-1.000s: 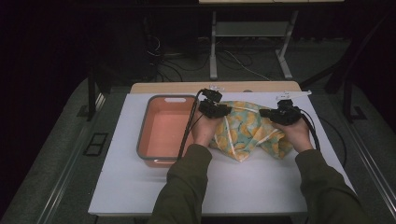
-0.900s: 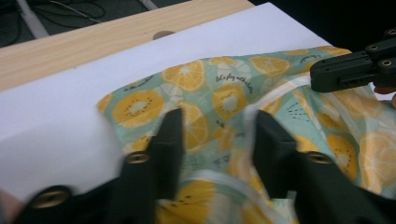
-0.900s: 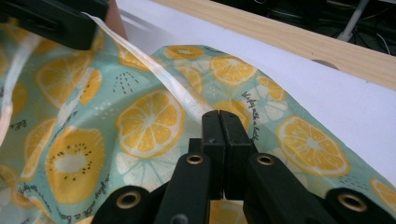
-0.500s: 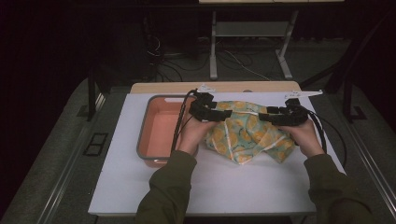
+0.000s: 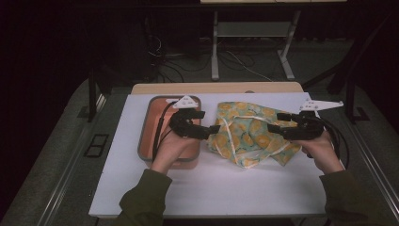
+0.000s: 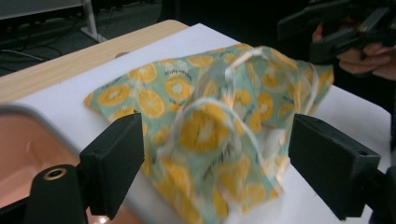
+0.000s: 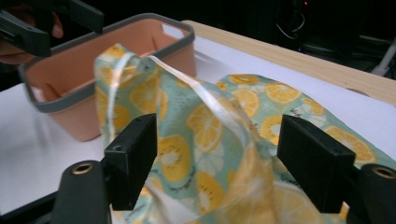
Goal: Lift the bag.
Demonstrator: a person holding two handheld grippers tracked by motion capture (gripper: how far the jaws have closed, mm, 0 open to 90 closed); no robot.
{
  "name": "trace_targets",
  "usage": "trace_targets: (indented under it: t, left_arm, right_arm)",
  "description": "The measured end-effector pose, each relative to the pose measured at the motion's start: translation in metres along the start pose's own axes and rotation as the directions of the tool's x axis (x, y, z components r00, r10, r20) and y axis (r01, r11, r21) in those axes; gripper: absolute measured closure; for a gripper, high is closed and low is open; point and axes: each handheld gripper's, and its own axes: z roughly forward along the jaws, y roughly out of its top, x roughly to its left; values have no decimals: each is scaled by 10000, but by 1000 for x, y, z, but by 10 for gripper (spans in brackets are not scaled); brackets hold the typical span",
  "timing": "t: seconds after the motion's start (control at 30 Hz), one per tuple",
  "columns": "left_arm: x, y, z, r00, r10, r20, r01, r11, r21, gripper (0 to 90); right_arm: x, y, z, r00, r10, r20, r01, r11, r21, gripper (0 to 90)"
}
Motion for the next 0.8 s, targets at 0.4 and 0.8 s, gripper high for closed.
trace_targets:
  t: [0.4,0.8]
  left_arm:
    - [-6,-54,-58,9999,166,-23,-167,9987,-475,148]
    - [-16,-88,-86,9977,684,-22,-684,9958,-609,74]
  right_arm:
    - [31,-22,-28,9968,-489,-629,482,9988,-127,274]
    - [49,-64,-29,9924,-986,-735,993,9950,56,254]
